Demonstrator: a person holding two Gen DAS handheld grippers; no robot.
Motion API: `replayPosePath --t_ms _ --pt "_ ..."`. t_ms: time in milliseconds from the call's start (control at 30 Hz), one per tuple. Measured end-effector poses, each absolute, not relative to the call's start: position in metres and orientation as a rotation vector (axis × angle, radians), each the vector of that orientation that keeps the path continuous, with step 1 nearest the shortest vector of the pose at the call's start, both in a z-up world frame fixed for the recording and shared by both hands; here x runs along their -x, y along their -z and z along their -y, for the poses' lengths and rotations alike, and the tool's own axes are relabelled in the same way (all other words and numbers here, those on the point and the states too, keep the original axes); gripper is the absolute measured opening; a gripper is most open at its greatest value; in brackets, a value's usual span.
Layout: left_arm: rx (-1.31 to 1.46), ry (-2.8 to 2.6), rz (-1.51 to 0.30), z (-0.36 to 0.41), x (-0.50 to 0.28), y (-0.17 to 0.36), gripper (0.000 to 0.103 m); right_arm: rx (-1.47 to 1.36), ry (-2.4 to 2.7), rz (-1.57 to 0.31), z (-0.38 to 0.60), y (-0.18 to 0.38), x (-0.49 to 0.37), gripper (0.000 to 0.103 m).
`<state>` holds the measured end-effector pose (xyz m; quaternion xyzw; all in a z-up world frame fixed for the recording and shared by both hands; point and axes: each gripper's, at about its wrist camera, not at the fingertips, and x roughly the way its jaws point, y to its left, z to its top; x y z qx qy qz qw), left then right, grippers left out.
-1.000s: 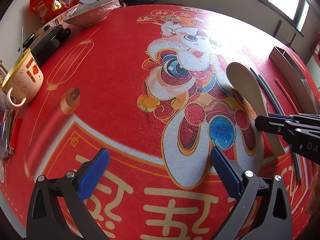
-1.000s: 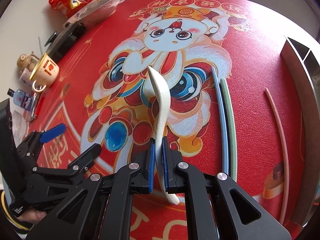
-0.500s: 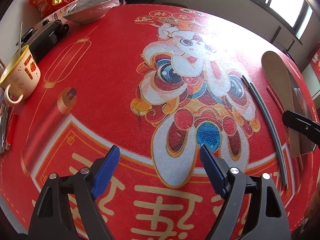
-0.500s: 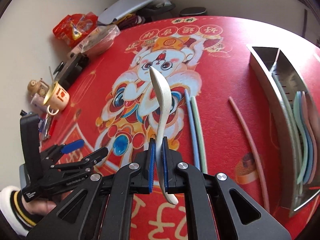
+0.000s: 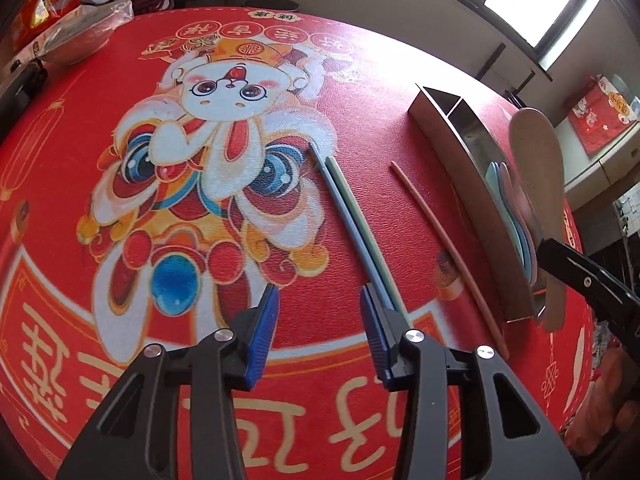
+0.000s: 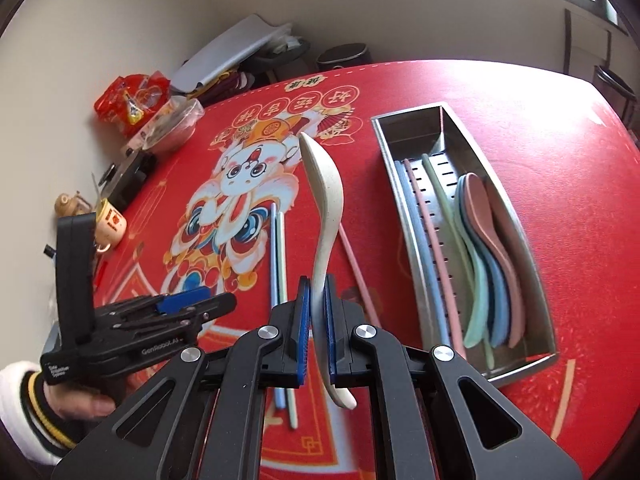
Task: Organize utensils
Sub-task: 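Grasp the blue chopstick with the left gripper while the right carries the cream spoon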
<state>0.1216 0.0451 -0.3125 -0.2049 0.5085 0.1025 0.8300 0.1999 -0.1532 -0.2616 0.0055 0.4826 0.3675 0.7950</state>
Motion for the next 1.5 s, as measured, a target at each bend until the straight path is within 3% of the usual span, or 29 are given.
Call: replayPosePath --t_ms 567,1500 --pt "0.482 -0.369 -1.095 -0.018 -0.153 0.328 0.017 -0.051 -0.854 -1.01 0.218 0.259 -0.237 0.007" --pt "0.339 -0.37 -1.104 0.008 -0.15 0.332 0.01 -0.11 -0.816 -1.021 0.242 0.261 -0.242 0.007"
